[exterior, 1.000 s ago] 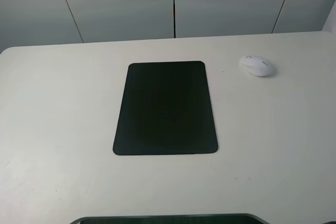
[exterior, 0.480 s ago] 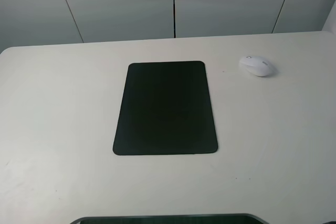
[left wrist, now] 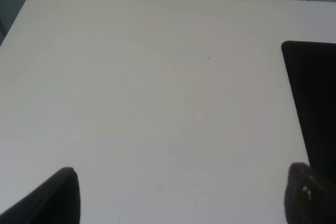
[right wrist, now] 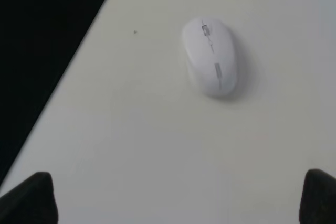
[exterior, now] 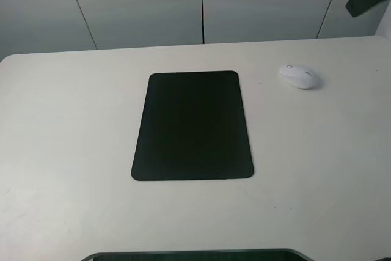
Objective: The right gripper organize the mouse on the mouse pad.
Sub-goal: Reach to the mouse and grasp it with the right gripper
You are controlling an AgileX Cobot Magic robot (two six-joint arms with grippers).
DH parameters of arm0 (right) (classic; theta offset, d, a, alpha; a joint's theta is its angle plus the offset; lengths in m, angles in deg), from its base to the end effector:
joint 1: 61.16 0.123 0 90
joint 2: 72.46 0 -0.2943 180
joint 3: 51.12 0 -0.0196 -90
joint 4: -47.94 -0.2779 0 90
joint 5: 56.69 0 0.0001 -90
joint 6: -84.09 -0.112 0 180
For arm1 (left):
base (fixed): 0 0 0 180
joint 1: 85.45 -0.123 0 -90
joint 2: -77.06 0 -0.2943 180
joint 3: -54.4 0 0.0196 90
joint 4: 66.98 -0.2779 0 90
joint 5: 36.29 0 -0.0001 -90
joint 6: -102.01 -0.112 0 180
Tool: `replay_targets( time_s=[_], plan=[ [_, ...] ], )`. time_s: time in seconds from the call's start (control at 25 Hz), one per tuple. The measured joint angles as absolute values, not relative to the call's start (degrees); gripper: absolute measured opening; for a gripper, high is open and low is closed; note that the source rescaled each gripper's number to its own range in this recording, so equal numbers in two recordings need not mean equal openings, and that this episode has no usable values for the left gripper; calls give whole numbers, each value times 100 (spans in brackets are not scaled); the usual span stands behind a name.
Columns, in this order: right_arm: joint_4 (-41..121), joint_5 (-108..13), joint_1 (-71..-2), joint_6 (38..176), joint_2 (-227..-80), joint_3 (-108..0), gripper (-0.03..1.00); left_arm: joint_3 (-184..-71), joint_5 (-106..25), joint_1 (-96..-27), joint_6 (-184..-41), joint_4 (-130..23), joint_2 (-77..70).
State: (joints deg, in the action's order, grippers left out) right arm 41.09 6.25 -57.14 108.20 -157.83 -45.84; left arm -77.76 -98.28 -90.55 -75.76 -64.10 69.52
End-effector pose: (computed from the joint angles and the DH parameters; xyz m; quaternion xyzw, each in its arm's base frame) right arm 0.3025 0.0332 0.3331 -0.2223 0.9462 0.0173 0.2346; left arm 0.0255 -0.0027 0.2842 -0.0531 0.8524 -0.0121 0.5200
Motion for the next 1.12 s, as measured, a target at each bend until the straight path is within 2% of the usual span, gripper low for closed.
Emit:
replay_targets(
  time_s=[0.44, 1.12],
  plan=[
    [4283, 926, -5608, 11501, -17732, -5904, 100, -7776, -9828, -9055, -7576, -6410, 6952],
    [4530, -10, -5608, 12300, -19529, -5968, 100, -7767, -9828, -9055, -7576, -6410, 6952]
  ],
)
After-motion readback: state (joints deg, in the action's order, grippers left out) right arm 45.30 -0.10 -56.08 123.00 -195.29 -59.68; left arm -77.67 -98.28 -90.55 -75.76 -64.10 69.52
